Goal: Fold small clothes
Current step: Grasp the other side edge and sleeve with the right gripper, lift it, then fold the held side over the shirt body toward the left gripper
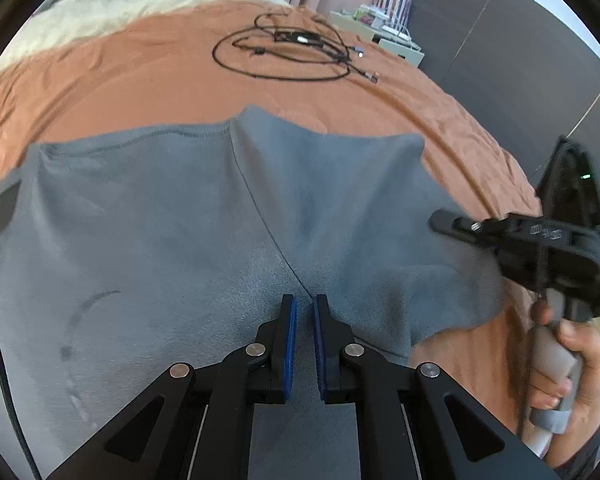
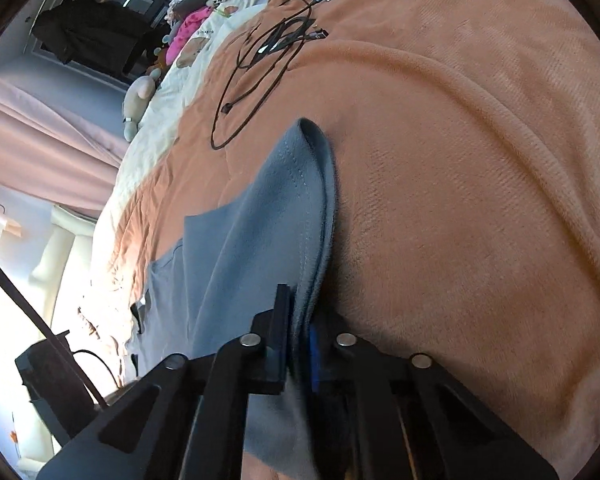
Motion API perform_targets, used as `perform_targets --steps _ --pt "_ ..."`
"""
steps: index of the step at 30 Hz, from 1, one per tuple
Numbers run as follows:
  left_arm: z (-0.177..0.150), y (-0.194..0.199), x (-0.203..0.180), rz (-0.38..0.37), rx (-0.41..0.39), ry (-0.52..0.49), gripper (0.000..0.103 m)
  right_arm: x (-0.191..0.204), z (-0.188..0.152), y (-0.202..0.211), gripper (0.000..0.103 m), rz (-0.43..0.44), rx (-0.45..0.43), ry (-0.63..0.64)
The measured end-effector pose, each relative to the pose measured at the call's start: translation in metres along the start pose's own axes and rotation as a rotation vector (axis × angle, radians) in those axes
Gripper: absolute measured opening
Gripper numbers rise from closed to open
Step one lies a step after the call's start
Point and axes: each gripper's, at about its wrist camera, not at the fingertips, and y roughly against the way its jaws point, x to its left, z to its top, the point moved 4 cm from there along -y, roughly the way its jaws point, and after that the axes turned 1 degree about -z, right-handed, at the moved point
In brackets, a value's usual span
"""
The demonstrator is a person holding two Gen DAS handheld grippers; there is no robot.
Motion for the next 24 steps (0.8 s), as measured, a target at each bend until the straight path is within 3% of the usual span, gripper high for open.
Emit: perform_targets --steps 5,10,24 --pt "0.000 0.000 0.004 -0.029 0.010 0.031 0.009 0.044 -0.006 0.024 0.002 0.056 -0.047 0.098" --pt "-0.004 0.021 0.012 -0.028 -0.011 0.032 0.009 0.072 -0.020 0.031 0.002 0.055 -0.058 0.170" --pt "-0.026 0.089 0.079 0.047 -0.053 0.087 0.009 0.153 -0.060 0.000 0.002 0.041 -0.002 0.344"
